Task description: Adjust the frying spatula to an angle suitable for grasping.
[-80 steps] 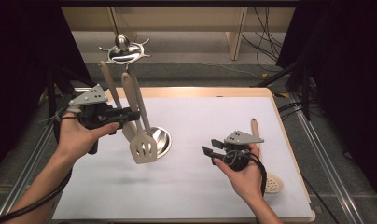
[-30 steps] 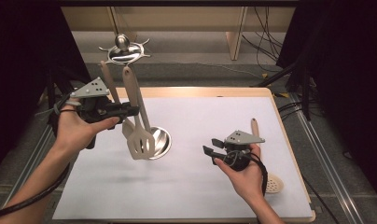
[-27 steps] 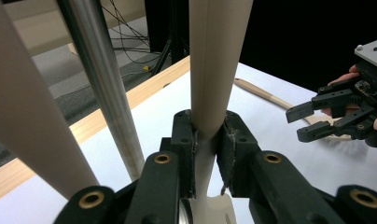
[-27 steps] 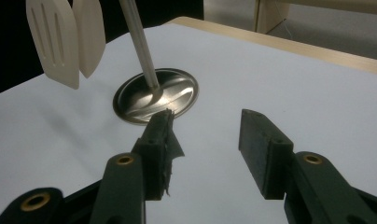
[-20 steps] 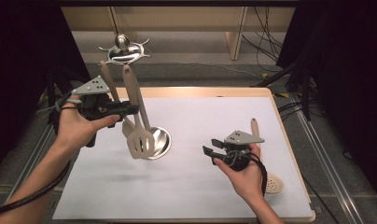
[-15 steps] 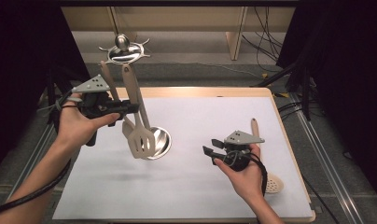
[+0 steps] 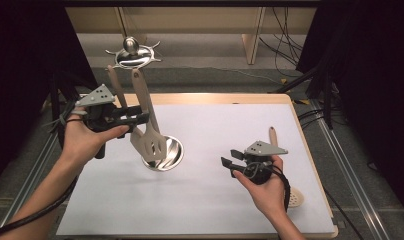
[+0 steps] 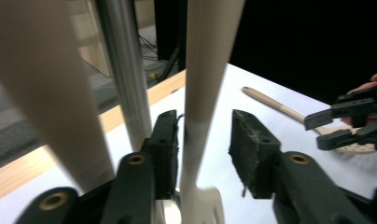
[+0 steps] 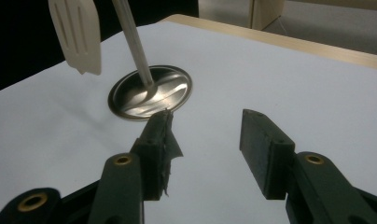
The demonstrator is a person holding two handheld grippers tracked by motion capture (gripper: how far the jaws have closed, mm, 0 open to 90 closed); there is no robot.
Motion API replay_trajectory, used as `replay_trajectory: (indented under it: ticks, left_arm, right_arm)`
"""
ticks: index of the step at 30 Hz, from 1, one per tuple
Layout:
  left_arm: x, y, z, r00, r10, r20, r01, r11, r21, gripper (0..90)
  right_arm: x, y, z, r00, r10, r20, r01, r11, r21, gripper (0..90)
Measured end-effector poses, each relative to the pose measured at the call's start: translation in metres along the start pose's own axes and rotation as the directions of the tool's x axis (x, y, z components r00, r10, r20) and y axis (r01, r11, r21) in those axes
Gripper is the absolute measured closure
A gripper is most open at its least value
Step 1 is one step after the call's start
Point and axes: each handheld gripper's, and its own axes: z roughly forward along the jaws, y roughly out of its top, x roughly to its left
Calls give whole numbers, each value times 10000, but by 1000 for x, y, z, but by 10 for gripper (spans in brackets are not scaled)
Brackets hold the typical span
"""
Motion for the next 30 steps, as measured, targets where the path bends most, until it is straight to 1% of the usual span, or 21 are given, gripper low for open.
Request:
replay_trajectory:
  ticks: [1,2,4,6,7,8,9,10,11,14,15,18,19,20,21,23,25,26,27,28,30]
  left_arm:
    - [0,-3,-2,10000,-24,-38,24,9999,-151,572]
    - [1,-5,-4,9999,-45,-140,41,9996,-265,553]
    - [1,-9,-9,9997,-85,-227,73,9986,-523,532]
    - [1,-11,-11,9996,-92,-279,73,9978,-652,518]
    - [1,-17,-15,9990,-72,-432,34,9961,-882,509]
    - [0,-19,-17,9987,-80,-497,31,9952,-976,499]
    - [-1,-23,-18,9985,-93,-548,33,9940,-1090,492]
    - [-1,-26,-19,9979,-67,-637,-10,9928,-1201,488]
    - [-1,-30,-20,9974,-46,-718,-46,9918,-1277,485]
    - [-1,-43,-20,9955,-73,-948,-59,9905,-1376,479]
    - [0,-48,-19,9951,-109,-980,-31,9899,-1414,478]
    - [2,-56,-19,9952,-186,-959,27,9866,-1628,478]
    - [5,-64,-20,9934,-241,-1118,50,9858,-1678,478]
    - [5,-64,-20,9934,-241,-1118,50,9858,-1678,478]
    - [7,-70,-21,9936,-384,-1066,171,9808,-1942,478]
    - [7,-75,-23,9931,-431,-1094,201,9790,-2030,478]
    - [7,-77,-24,9929,-426,-1113,190,9785,-2056,478]
    - [6,-80,-25,9928,-478,-1094,234,9766,-2136,479]
    - [6,-82,-26,9926,-454,-1125,203,9765,-2145,480]
    - [5,-83,-27,9922,-459,-1156,202,9766,-2143,480]
    - [5,-84,-28,9921,-472,-1166,207,9755,-2190,482]
  right_arm:
    - [-1,0,-1,9999,-93,65,93,9999,-41,545]
    - [0,-1,-3,9999,125,105,-125,9999,-2,544]
    - [-3,0,-4,9998,-91,161,93,9998,-152,542]
    - [-1,-1,-6,9998,117,154,-116,9999,-60,542]
    - [-4,-1,-7,9995,-147,287,150,9998,-104,542]
    - [-2,-1,-7,9996,151,240,-150,9999,-41,541]
    - [-4,-2,-7,9996,-8,282,9,10000,-51,541]
    - [-3,-2,-7,9993,218,294,-219,9998,25,541]
    - [-4,-3,-6,9996,171,243,-167,9998,-146,540]
    - [-9,-2,-8,9993,53,372,-52,10000,-27,538]
    - [-8,-2,-9,9987,305,408,-306,9995,17,538]
    - [-14,-1,-10,9988,225,439,-220,9997,-119,538]
    - [-19,-1,-11,9975,363,609,-355,9993,-128,538]
    - [-19,-1,-11,9975,363,609,-355,9993,-128,538]
    - [-25,0,-14,9952,422,878,-420,9991,-44,544]
    - [-32,1,-17,9915,677,1107,-678,9977,-27,545]
    - [-38,2,-19,9905,532,1271,-532,9986,-32,547]
    - [-45,1,-23,9828,985,1561,-989,9951,-55,547]
    - [-48,0,-25,9829,939,1582,-959,9954,52,547]
    - [-50,-1,-27,9787,1108,1726,-1138,9935,76,547]
    - [-52,-2,-27,9770,1277,1707,-1303,9915,40,547]
